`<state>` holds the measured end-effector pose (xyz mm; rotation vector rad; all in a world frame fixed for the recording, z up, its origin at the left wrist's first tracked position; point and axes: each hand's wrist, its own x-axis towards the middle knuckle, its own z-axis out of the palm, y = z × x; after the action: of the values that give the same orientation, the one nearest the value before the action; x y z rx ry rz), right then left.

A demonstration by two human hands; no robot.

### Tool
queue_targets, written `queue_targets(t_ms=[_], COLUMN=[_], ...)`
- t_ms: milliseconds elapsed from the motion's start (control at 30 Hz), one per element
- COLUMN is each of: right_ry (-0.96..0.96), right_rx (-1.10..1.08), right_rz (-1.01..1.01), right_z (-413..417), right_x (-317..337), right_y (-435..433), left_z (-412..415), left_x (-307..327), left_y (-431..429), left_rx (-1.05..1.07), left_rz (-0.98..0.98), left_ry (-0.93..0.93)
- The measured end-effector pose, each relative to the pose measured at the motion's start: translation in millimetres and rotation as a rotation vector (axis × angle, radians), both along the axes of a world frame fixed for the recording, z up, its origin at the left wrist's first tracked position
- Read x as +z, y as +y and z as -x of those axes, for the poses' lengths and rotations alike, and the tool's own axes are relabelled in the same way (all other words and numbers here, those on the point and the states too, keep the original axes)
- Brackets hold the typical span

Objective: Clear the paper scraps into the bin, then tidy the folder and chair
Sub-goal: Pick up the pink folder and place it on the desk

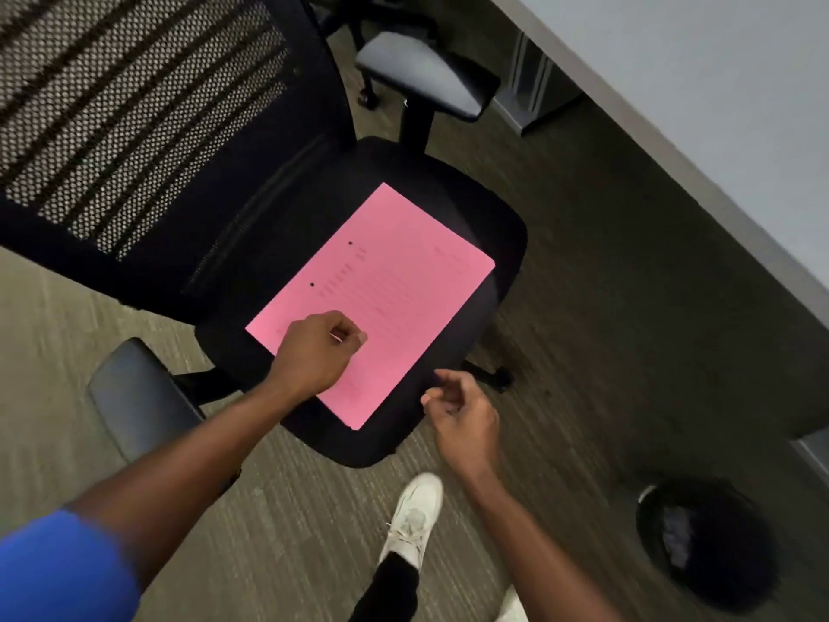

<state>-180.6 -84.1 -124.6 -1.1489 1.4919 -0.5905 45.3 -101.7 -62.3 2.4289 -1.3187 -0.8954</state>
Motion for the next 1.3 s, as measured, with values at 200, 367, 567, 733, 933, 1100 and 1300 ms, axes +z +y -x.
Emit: queue_targets(t_ms=[200, 367, 567, 733, 933, 1100, 1300], right_ry=[-0.181, -0.233, -0.262, -0.128, 0.021, 0.019, -0.042], right_rx=[-0.155, -0.244, -0.251, -0.218, -0.103, -0.083, -0.103], right_rz=[-0.218, -0.304, -0.343, -0.326, -0.219, -0.204, -0.195], right_z=[-33.3, -46.5, -52.3, -35.1, 5.2, 38.8, 81.8], right_x=[-2.7, -6.2, -7.7, -0.6, 36.3, 75.4, 124.8], right_y=[-19.3, -24.9, -29.2, -37.8, -34.2, -10.6, 37.4], left_z=[-58.0, -82.0, -81.2, -79.9, -66.4, -37.1, 17.7], left_x=[-15.2, -28.7, -31.3, -29.4, -11.2, 19.1, 60.5], left_y=[-21.7, -27.6, -32.1, -27.1, -9.0, 14.5, 53.7], left_rx=[0.020, 0.073, 0.168, 0.188, 0.153, 0.140, 0.181], left_rz=[0.007, -0.008, -0.017, -0.040, -0.061, -0.067, -0.024], left_ry=[-0.188, -0.251, -0.132, -0.089, -0.022, 0.007, 0.086])
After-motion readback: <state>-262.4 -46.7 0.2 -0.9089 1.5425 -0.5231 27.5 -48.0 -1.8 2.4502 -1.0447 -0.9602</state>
